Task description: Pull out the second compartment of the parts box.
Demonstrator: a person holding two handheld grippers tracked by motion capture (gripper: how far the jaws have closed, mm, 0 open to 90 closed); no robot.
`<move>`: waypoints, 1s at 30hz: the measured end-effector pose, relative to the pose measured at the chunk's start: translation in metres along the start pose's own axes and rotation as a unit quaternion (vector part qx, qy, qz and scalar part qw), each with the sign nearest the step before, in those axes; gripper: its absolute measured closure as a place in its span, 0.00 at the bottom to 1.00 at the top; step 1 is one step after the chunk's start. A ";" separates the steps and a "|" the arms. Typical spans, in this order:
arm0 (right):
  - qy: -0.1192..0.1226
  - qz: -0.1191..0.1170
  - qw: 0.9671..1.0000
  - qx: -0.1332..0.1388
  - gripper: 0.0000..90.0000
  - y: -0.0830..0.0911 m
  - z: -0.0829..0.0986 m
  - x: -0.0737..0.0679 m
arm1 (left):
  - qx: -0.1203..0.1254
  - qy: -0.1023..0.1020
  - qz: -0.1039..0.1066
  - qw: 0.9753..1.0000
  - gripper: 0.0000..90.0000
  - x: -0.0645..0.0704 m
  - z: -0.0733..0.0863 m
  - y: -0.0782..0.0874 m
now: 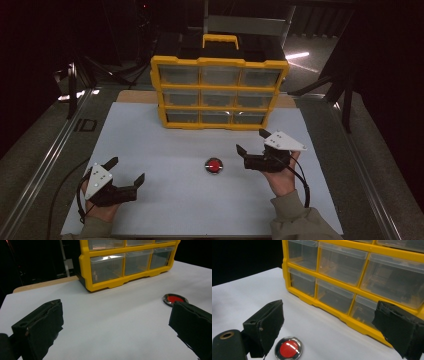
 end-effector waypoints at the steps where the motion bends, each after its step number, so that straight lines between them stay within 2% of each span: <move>1: 0.001 0.001 1.000 -0.001 0.10 -0.002 -0.001 0.000 | 0.000 0.000 0.000 1.000 0.00 0.000 0.000 0.000; 7: -0.005 -0.001 1.000 0.002 0.10 -0.006 -0.011 0.001 | -0.001 -0.001 -0.001 1.000 0.00 0.001 0.000 -0.001; 14: -0.003 -0.001 1.000 0.007 0.10 -0.009 -0.028 0.001 | -0.002 -0.004 0.000 1.000 0.00 0.001 0.000 -0.002; 18: 0.001 0.001 1.000 0.007 0.10 -0.011 -0.031 0.001 | -0.001 -0.003 0.000 1.000 0.00 0.001 0.000 -0.001; 24: -0.002 0.000 1.000 -0.004 0.10 -0.021 -0.037 -0.001 | -0.001 -0.003 0.001 1.000 0.00 0.001 0.000 -0.002; 26: -0.009 0.003 1.000 -0.013 0.10 -0.027 -0.038 0.001 | -0.001 -0.003 0.003 1.000 0.00 0.001 0.000 -0.002; 30: -0.009 0.004 1.000 -0.015 0.10 -0.032 -0.041 0.001 | -0.002 -0.003 0.004 1.000 0.00 0.002 0.000 -0.003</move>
Point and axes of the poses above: each handheld gripper's, and its own axes: y roughly backward along the jaws, z roughly out of its underside, x roughly to its right, the point moved 6 cm from there along -y, roughly forward along the jaws, and after that the axes turned 9 degrees about -x, right-handed, at the moved point
